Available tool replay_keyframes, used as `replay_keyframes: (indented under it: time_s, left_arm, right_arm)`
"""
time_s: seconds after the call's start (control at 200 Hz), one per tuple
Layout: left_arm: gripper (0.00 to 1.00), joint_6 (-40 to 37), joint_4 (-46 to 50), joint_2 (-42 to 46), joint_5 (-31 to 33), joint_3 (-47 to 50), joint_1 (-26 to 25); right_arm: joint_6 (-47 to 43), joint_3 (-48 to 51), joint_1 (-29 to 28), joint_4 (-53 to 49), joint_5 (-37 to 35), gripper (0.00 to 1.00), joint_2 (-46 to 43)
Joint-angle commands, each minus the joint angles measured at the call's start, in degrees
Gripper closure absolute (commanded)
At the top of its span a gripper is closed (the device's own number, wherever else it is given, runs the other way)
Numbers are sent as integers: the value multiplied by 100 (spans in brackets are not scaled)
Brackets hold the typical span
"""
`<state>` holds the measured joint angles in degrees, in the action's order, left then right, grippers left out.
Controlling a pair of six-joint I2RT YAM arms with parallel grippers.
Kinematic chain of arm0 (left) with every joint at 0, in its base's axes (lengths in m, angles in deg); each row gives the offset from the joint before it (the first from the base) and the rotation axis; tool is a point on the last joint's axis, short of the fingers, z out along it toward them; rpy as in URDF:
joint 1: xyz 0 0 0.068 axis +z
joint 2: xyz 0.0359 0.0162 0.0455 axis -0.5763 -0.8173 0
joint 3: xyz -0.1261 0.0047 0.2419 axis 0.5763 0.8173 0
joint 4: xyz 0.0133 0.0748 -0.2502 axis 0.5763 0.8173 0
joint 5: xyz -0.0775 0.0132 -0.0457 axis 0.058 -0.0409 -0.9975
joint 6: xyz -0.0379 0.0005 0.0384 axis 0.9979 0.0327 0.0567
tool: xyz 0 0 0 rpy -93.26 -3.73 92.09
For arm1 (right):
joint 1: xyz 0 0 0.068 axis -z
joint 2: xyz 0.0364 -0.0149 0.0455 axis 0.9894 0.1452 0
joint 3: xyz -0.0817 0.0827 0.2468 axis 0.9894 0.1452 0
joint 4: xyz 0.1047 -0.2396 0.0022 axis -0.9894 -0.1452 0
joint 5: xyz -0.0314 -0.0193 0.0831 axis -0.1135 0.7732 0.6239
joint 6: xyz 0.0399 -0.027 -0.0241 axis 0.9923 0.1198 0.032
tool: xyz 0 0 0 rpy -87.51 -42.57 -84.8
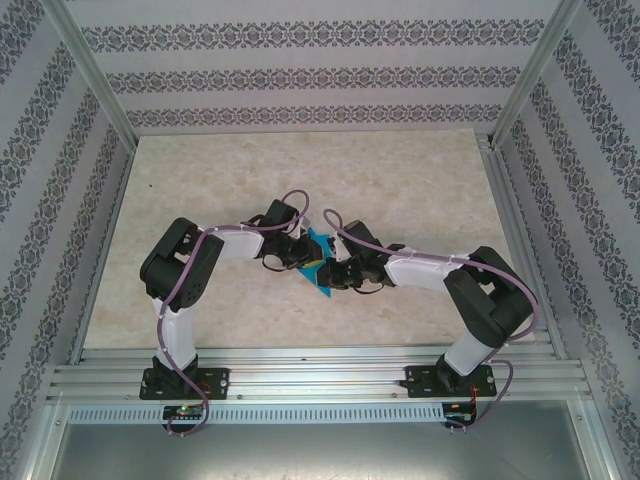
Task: Fold a paper plane with a square sheet of paper (fold left side to right side)
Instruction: Fourth fold the wing at the center of the table.
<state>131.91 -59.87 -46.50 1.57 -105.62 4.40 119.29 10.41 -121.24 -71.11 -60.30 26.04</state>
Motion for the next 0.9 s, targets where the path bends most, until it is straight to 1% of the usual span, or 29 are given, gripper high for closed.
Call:
replay_keyframes:
  time_s: [0.0, 0.235, 0.525, 0.724, 0.894]
  left_arm:
    - [80, -94, 402, -306, 545, 173, -59]
    - [80, -108, 442, -319, 571, 158, -65]
    - [80, -173, 543, -347, 631, 99, -59]
    - [81, -192, 595, -357, 668, 53, -61]
    - [80, -215, 647, -366, 672, 29, -55]
  right_arm:
    - [113, -24, -64, 148, 3, 90, 260]
    - [-35, 112, -57, -270, -330, 90, 370]
    - [130, 608, -42, -43, -156, 90, 230]
    - [397, 1144, 4, 463, 102, 91, 83]
    - [327, 1365, -41, 284, 200, 95, 25]
